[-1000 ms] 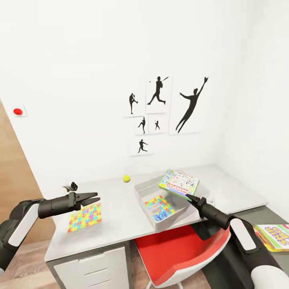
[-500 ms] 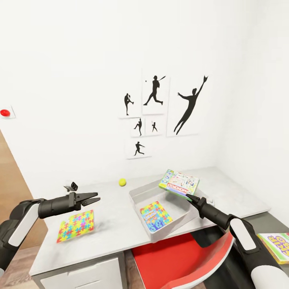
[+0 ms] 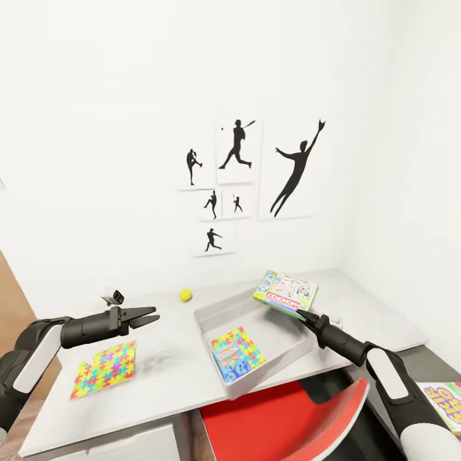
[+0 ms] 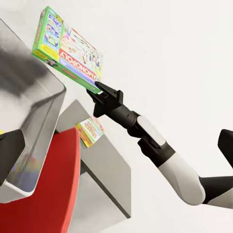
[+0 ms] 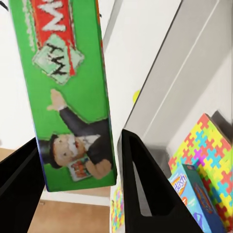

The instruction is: Put all the toys in the child's room - the three board games (two on the bed and one on the table), the two jigsaw puzzles on the table, and the tennis ball on the table - inside the toy box on the table in the child's room.

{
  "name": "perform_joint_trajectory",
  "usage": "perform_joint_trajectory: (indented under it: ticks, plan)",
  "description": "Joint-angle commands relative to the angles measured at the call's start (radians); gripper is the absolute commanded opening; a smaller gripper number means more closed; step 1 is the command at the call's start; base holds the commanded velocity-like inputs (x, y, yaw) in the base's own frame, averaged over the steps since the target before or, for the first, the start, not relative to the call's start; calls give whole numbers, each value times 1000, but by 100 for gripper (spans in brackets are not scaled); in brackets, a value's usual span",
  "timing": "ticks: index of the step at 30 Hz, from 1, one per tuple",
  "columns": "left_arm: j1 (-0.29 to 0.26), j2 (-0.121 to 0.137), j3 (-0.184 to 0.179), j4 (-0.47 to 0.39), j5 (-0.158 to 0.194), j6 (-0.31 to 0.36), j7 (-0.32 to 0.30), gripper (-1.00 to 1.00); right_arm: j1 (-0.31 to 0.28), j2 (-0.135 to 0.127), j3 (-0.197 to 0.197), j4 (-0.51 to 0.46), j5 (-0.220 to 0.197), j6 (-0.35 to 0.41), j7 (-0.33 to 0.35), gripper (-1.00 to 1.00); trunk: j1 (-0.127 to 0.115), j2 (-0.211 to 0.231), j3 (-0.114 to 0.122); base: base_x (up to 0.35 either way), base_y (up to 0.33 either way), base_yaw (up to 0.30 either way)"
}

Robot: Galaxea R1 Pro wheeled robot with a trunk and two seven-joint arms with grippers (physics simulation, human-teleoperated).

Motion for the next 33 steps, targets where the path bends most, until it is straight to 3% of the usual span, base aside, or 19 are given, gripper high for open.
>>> perform_joint_trajectory:
  ticks: [1,13,22,33]
  plan:
    - [-1,1,-1,0,2,5,-2,100,-1,0,-3,0,-4,7,2,-100,1,-2,-2,193,-67,0]
    - [-1,1,-1,0,0,5,-1,100,-1,0,-3,0,-4,7,2,-100,1,-2,-2,203,-157,0]
    - [-1,2,0,0,1,6,-6,100,-1,0,-2,0,-4,7,2,-100,1,-2,-2,59,-8,0]
    - [-1,9,8,-1,10,12,-15,100,-1,-1,-1,-8,-2,14,-3,-100,-41,75,33,1,0,0]
